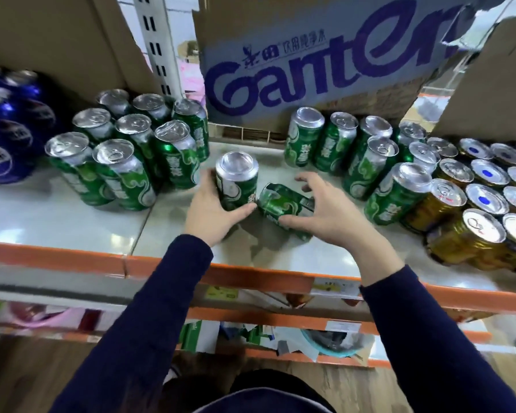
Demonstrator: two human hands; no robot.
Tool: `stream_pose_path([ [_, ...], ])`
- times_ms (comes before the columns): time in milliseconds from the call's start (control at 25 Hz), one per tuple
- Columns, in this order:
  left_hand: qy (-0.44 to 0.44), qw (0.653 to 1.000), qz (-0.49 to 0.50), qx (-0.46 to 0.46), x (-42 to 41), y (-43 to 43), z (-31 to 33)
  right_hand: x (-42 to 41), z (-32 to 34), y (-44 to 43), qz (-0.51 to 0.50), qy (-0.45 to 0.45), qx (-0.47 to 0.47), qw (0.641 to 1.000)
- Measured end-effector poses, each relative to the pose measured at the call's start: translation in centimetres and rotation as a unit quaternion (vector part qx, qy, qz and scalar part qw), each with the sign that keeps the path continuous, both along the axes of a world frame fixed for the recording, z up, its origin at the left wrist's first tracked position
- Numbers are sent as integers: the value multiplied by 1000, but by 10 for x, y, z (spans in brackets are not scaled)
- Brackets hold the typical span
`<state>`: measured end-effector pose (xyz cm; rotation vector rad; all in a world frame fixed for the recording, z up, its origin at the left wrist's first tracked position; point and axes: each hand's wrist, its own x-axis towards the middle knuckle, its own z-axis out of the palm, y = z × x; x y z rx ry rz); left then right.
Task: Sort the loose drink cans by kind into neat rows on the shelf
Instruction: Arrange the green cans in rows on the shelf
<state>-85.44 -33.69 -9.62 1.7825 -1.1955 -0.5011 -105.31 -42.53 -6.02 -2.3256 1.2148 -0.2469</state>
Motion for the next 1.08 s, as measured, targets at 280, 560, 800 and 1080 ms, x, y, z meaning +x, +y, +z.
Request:
stream_pose_path([
  [280,-235,971,-34,0,50,27,61,13,0,-1,-39,-153,15,987],
  [560,-210,969,-123,47,44,35,56,16,5,5,22,-203,37,978],
  [800,-162,985,-61,10,55,57,69,28,17,-2,-3,-143,-62,988],
  [1080,-246,968,-51,26,108,102,85,80,25,29,14,-163,-38,986],
])
